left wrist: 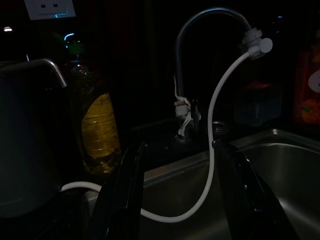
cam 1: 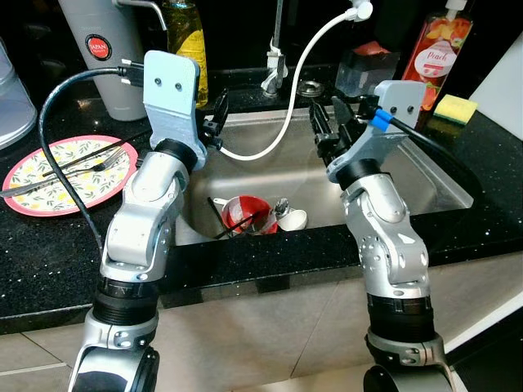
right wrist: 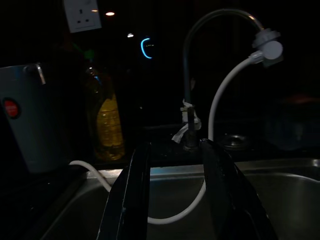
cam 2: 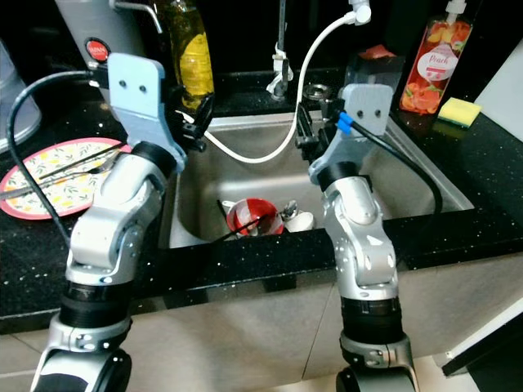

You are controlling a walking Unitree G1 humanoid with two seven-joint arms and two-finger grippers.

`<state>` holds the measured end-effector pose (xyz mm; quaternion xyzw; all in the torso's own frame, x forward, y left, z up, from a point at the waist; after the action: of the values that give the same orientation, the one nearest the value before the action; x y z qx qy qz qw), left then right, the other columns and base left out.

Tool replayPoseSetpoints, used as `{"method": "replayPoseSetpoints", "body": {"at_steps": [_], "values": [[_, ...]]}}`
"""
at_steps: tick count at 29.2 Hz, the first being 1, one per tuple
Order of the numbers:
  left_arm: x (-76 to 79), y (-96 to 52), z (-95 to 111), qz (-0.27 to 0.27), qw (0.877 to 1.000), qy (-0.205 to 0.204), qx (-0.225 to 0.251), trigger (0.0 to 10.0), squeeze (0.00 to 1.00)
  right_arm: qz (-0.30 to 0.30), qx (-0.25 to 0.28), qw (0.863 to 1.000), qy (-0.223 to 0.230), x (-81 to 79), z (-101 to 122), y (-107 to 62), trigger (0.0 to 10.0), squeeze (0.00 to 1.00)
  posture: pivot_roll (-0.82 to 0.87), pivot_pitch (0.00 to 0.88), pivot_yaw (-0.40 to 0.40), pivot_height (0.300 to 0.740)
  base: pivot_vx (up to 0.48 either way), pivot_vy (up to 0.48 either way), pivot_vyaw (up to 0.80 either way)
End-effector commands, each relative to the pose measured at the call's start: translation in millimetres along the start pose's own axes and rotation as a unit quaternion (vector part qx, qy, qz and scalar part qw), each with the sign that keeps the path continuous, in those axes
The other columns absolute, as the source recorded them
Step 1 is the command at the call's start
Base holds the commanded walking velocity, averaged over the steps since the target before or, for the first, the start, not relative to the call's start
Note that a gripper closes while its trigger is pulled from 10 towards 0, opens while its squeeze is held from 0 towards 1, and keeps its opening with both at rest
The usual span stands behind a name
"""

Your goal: Kitchen organization

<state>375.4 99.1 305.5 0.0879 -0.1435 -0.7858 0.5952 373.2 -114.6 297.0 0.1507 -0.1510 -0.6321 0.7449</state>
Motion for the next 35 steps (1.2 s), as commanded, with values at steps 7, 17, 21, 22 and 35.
{"method": "replayPoseSetpoints", "body": {"at_steps": [7, 17, 21, 22, 35], "values": [[-11.4, -1.0, -2.2, 0.016, 1.0, 0.019, 0.001, 10.0, 0.0, -0.009, 0.004, 1.0, 0.006, 3.9, -0.1, 1.6, 10.0, 0.0, 0.08, 0.0, 0.006, 0.74, 0.0, 0.0, 0.0], [-16.7, -1.8, -8.1, 0.028, 0.999, 0.031, -0.009, 10.0, 0.0, -0.008, 0.005, 1.0, 0.005, 3.6, 0.6, 1.9, 10.0, 0.0, 0.08, 0.0, 0.008, 0.74, 0.0, 0.0, 0.0], [-19.9, 0.2, -6.5, 0.033, 0.998, 0.045, -0.008, 10.0, 0.0, -0.007, 0.007, 1.0, 0.007, 1.7, 0.5, 4.3, 10.0, 0.0, 0.09, 0.0, 0.005, 0.74, 0.0, 0.0, 0.0], [-21.2, -0.1, -6.5, 0.034, 0.998, 0.046, -0.009, 10.0, 0.0, -0.005, 0.008, 1.0, 0.008, 0.5, 0.6, 5.0, 10.0, 0.0, 0.09, 0.0, 0.003, 0.74, 0.0, 0.0, 0.0], [-67.6, -5.4, -20.0, 0.112, 0.986, 0.108, -0.061, 10.0, 0.0, -0.004, 0.004, 1.0, 0.007, 1.1, -2.4, 4.6, 10.0, 0.0, 0.1, 0.0, -0.006, 0.74, 0.0, 0.0, 0.0]]}}
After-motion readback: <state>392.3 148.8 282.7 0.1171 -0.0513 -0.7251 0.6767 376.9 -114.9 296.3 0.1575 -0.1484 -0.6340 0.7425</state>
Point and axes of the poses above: a point about 5 cm out from each wrist's last joint towards the gripper, its own y axis pointing out of the wrist towards the gripper, its own z axis along the axis of the wrist's last joint, x = y × z, the point moved 6 cm from there along y, pointing out of the wrist towards the gripper, and after that the axes turned 9 degrees about -y, right-handed, at the moved point
